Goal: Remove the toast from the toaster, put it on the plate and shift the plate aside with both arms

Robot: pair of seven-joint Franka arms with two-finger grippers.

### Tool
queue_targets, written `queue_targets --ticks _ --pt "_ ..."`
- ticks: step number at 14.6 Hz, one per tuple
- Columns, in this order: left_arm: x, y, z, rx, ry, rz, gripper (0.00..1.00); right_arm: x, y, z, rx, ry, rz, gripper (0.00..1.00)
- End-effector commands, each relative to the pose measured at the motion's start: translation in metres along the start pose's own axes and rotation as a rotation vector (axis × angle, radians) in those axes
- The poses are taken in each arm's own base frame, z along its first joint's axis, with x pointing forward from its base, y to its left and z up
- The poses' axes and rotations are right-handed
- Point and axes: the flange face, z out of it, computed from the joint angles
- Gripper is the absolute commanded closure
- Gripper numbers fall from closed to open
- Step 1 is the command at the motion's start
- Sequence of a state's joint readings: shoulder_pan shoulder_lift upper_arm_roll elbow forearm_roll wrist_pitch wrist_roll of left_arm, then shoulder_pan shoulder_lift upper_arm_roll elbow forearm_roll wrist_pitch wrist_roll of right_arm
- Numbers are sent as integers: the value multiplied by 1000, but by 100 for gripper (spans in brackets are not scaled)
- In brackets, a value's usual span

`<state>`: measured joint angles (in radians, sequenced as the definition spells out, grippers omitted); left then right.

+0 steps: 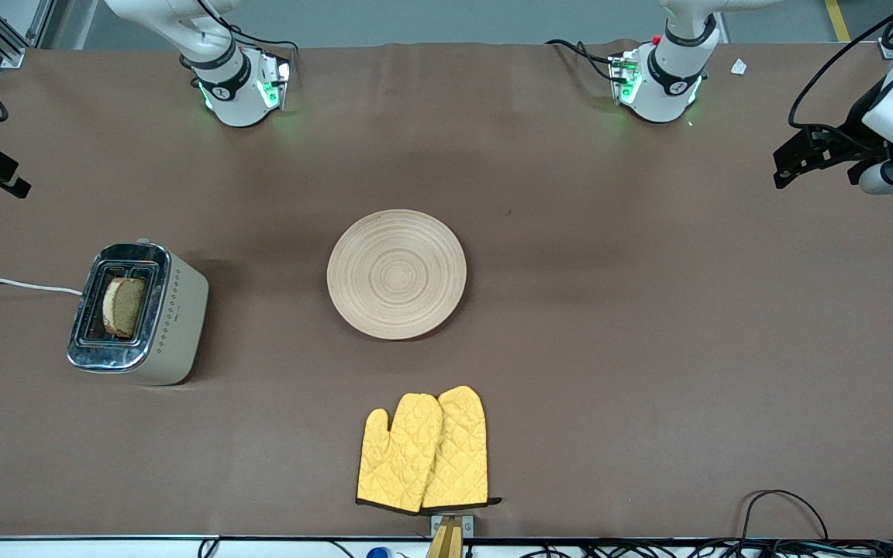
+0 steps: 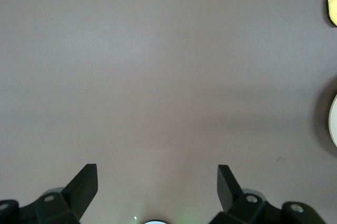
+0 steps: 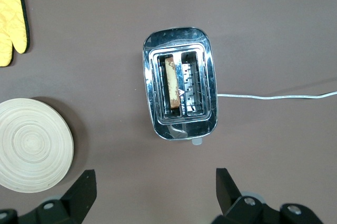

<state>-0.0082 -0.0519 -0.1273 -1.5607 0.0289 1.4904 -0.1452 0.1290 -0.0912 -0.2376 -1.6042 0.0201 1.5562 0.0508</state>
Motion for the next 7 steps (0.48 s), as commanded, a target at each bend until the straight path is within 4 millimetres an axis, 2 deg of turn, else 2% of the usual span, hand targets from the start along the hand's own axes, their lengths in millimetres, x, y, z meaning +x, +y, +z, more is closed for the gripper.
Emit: queue_targets --ticks 1,4,7 --pt "0 0 -6 -1 -8 19 0 2 -3 -2 6 7 12 0" --pt "0 0 -5 -1 -9 17 0 2 -2 -2 5 4 17 0" --pt "0 -1 -5 0 -9 15 0 0 -15 -3 -6 8 -2 0"
